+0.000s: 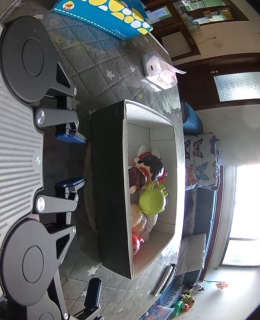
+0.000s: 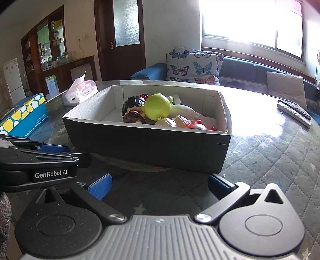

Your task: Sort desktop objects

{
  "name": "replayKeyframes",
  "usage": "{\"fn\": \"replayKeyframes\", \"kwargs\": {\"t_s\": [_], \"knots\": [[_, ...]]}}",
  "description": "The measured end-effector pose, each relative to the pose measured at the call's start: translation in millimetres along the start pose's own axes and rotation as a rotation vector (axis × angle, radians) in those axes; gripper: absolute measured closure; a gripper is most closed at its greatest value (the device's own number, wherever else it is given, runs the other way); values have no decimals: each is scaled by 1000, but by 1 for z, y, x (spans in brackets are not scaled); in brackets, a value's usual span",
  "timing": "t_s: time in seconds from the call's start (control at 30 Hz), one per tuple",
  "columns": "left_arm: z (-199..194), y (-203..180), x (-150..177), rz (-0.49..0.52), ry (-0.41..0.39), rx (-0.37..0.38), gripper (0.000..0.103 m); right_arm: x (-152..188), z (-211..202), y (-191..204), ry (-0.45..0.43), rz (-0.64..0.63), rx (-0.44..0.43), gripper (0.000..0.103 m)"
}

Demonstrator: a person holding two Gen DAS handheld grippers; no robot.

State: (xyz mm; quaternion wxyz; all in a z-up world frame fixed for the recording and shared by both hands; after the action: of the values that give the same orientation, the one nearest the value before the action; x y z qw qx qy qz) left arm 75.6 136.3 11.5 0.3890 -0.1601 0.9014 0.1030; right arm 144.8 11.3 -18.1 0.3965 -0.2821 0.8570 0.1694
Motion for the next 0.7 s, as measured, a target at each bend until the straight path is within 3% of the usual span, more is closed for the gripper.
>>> {"fn": "replayKeyframes", "kwargs": {"t_s": [0.7], "knots": [[20, -2, -14, 19, 32, 1, 65, -11, 21, -7, 36, 9, -4, 0]]}}
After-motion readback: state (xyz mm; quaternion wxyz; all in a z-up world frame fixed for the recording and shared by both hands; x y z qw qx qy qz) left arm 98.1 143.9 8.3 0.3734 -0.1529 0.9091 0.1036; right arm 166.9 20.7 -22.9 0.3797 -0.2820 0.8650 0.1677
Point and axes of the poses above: each gripper's, at about its wrist camera, not at the fingertips, and z roughly the way its jaws point, y to its left, x to its underside, the point moved 2 cm from there along z, roughly the way its jaws point, and after that the axes turned 2 degrees about -x, right-handed, at the moved point
